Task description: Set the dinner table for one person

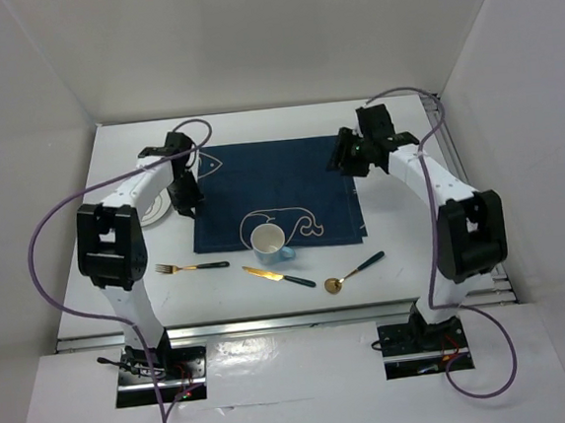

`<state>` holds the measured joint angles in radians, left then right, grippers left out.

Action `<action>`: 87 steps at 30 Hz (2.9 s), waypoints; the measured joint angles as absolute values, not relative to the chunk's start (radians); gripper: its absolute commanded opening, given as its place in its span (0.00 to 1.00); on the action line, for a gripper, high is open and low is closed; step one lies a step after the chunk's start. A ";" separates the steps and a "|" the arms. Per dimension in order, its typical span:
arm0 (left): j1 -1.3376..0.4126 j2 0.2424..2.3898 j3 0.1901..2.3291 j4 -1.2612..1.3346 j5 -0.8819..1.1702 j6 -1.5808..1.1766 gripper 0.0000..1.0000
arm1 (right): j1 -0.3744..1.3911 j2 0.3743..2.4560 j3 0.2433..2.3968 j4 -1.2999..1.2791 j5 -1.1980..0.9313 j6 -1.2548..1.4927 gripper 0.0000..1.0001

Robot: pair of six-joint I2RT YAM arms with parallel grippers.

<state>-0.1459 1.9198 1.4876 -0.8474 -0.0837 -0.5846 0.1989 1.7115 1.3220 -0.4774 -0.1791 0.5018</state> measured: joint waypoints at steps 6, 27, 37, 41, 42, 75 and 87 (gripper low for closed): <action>-0.146 1.787 1.550 -0.892 -0.119 -0.593 0.47 | 0.424 1.556 1.367 -0.479 -0.216 0.431 0.84; -0.146 1.556 1.523 -0.951 -0.168 -0.609 0.54 | 0.784 1.724 1.358 -0.582 -0.055 0.345 0.59; -0.142 1.556 1.520 -0.952 -0.168 -0.608 0.53 | 0.785 1.748 1.332 -0.580 -0.036 0.346 0.22; -0.142 1.556 1.520 -0.952 -0.168 -0.608 0.53 | 0.785 1.750 1.333 -0.592 -0.017 0.347 0.00; -0.142 1.556 1.520 -0.951 -0.168 -0.608 0.53 | 0.785 1.753 1.337 -0.593 -0.013 0.343 0.00; -0.126 1.571 1.525 -0.952 -0.154 -0.606 0.53 | 0.213 2.275 2.213 -0.889 0.220 0.358 0.00; -0.119 1.640 1.556 -0.964 -0.154 -0.610 0.70 | 0.171 2.363 2.280 -0.883 0.157 0.359 0.11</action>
<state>-0.1188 1.6402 1.5562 -0.9642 -0.1539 -0.6098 0.1711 2.3634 2.2795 -0.8829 0.1566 0.3588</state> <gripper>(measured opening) 0.643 0.176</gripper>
